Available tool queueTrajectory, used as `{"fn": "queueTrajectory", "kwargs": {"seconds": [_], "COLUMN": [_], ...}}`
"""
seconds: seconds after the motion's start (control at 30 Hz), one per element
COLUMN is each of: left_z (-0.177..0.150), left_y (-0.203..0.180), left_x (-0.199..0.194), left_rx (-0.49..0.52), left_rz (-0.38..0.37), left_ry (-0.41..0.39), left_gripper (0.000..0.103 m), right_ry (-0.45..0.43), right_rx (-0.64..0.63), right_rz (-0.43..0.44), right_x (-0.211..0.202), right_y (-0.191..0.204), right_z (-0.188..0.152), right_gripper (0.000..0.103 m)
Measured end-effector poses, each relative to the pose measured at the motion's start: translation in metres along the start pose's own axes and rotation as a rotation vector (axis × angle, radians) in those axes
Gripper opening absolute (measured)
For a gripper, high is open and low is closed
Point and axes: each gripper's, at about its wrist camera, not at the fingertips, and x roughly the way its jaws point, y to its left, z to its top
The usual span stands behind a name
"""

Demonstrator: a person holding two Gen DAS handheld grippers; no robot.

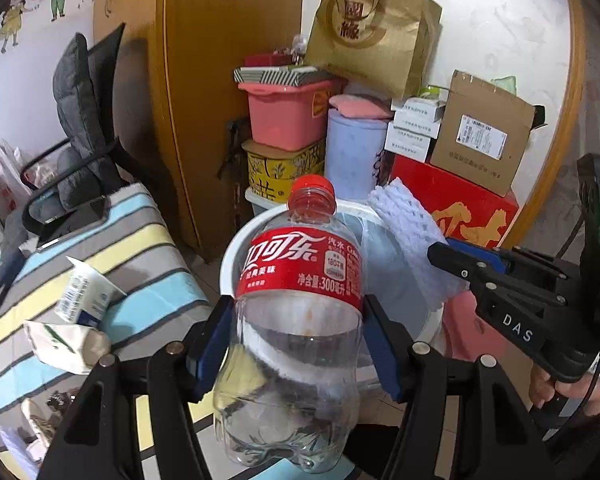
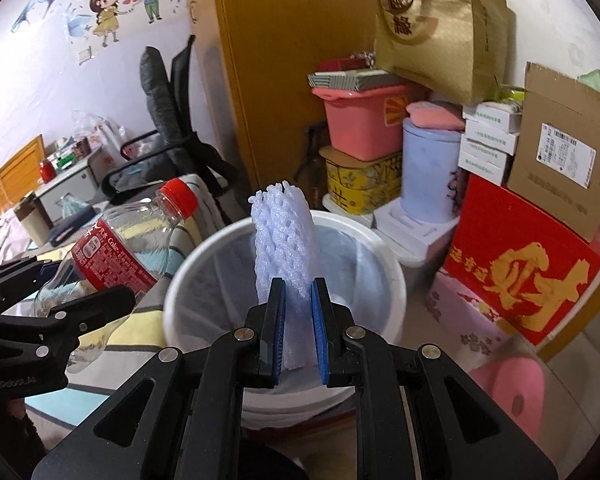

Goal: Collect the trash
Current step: 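Carry the bottle and foam net over the wastebasket with both tools, then open both tools to drop the bottle and foam net into the wastebasket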

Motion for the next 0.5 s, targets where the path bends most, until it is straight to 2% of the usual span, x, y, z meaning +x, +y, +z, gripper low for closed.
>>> {"fn": "queueTrajectory", "kwargs": {"seconds": [0.23, 0.5], "left_z": [-0.001, -0.001], "left_y": [-0.001, 0.005], "left_x": [0.027, 0.033], "left_rx": [-0.023, -0.044], "left_rz": [-0.022, -0.036], "left_ry": [0.041, 0.049], "left_gripper": [0.066, 0.069], "right_ry": [0.051, 0.064], "right_rx": [-0.016, -0.015], "right_rz": [-0.012, -0.058], "right_x": [0.019, 0.027], "right_y": [-0.005, -0.009], "right_z": [-0.001, -0.001], "right_gripper": [0.016, 0.019]}}
